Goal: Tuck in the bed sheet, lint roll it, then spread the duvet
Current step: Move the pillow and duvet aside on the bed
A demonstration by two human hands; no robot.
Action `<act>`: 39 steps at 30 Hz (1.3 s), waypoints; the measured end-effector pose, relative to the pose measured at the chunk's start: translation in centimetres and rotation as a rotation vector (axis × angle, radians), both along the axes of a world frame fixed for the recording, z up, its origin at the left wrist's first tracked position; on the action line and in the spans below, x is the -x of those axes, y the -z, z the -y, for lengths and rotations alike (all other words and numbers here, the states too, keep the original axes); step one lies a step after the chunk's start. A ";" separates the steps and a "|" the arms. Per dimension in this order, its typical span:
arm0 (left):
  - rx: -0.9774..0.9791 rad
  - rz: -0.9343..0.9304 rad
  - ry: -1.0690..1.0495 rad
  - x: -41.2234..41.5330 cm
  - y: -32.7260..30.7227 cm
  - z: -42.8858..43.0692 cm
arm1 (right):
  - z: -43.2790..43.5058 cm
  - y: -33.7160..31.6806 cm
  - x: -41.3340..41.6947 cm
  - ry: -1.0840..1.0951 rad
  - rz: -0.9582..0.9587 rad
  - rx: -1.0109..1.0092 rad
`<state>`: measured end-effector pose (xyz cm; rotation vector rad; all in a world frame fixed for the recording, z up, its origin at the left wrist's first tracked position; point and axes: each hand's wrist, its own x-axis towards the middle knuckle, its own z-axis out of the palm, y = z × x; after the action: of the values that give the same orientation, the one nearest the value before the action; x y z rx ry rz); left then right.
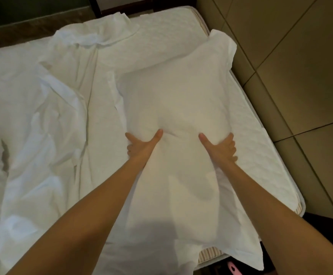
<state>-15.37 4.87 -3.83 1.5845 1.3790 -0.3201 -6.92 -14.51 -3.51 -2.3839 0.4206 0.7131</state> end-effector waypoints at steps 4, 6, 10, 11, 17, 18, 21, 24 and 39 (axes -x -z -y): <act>0.057 0.020 -0.085 0.1 1.1 0.2 | -0.5 1.6 0.2 0.059 0.038 -0.006; 0.083 0.075 -0.110 0.4 1.2 0.1 | -0.5 1.6 0.0 0.062 0.063 0.000; 0.050 0.189 -0.150 0.7 0.1 -0.3 | -0.4 0.8 0.2 0.069 0.065 -0.056; 0.043 0.215 -0.153 0.8 -0.4 -0.3 | -0.3 0.5 0.4 0.070 0.065 -0.062; -0.006 0.339 -0.126 2.8 -3.9 1.1 | 0.7 -1.5 2.6 0.119 0.067 -0.188; -0.012 0.355 -0.126 3.5 -4.4 1.1 | 0.8 -2.1 3.0 0.128 0.063 -0.235; -0.061 0.389 -0.134 5.9 -6.3 0.8 | 0.8 -4.1 4.4 0.124 0.060 -0.293; -0.163 0.440 -0.160 8.4 -8.8 0.3 | 0.1 -6.0 6.4 0.103 0.071 -0.316; -0.426 0.516 -0.329 29.8 -19.1 -6.4 | -9.6 -15.7 23.6 -0.167 0.141 -0.452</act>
<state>-45.13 11.23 15.24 1.5846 1.3095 0.5794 -30.49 -4.91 12.15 -2.0345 -0.0047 0.6300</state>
